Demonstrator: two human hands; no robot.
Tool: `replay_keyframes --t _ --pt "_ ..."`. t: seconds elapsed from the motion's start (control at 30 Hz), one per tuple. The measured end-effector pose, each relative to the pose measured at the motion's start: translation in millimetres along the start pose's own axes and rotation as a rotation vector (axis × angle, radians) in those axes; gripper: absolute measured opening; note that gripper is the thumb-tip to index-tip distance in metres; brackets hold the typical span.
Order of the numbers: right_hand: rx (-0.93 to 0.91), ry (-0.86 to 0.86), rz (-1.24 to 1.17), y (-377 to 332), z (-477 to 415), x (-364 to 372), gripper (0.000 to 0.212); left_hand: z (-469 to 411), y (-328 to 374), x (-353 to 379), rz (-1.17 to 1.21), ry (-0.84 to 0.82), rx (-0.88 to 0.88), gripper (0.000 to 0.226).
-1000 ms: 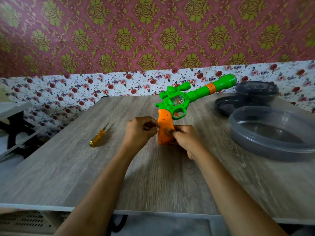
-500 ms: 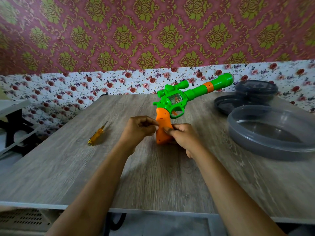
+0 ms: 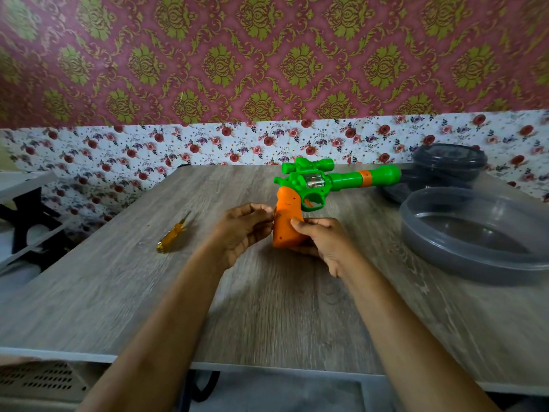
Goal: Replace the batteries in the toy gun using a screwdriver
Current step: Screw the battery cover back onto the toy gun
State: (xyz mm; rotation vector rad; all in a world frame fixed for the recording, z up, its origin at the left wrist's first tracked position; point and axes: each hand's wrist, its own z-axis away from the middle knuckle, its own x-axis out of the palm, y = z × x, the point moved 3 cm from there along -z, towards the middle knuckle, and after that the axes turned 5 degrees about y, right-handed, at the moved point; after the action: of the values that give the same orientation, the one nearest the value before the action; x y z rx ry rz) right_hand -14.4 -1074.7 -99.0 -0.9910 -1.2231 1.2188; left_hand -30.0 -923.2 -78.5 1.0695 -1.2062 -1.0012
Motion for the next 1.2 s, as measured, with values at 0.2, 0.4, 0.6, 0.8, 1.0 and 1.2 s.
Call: replay_keyframes --t 0.2,0.4,0.6,0.8,1.0,1.2 --pt "-0.009 0.007 0.096 3.5 -2.6 0.0 0.01 1.4 -1.9 2.7 -0.114 0.015 0.006 0.01" --pt "-0.045 -0.004 0.179 5.5 -4.3 -0.2 0.019 2.1 -0.9 2.4 -0.422 0.115 0.189 0.008" --pt "0.001 0.026 0.08 2.1 -2.6 -2.3 0.012 2.2 11.8 -12.9 -0.689 0.325 0.394 0.022" --pt "-0.004 0.006 0.189 2.1 -2.4 -0.4 0.02 15.9 35.5 -63.3 -1.267 0.862 0.333 0.021" --pt "-0.003 -0.025 0.185 1.3 0.6 2.7 0.035 17.5 33.3 -113.4 -1.532 0.746 0.005 0.032" --pt "0.012 -0.027 0.176 1.3 1.6 2.0 0.039 18.2 29.0 -111.9 -1.583 0.726 0.037 0.009"
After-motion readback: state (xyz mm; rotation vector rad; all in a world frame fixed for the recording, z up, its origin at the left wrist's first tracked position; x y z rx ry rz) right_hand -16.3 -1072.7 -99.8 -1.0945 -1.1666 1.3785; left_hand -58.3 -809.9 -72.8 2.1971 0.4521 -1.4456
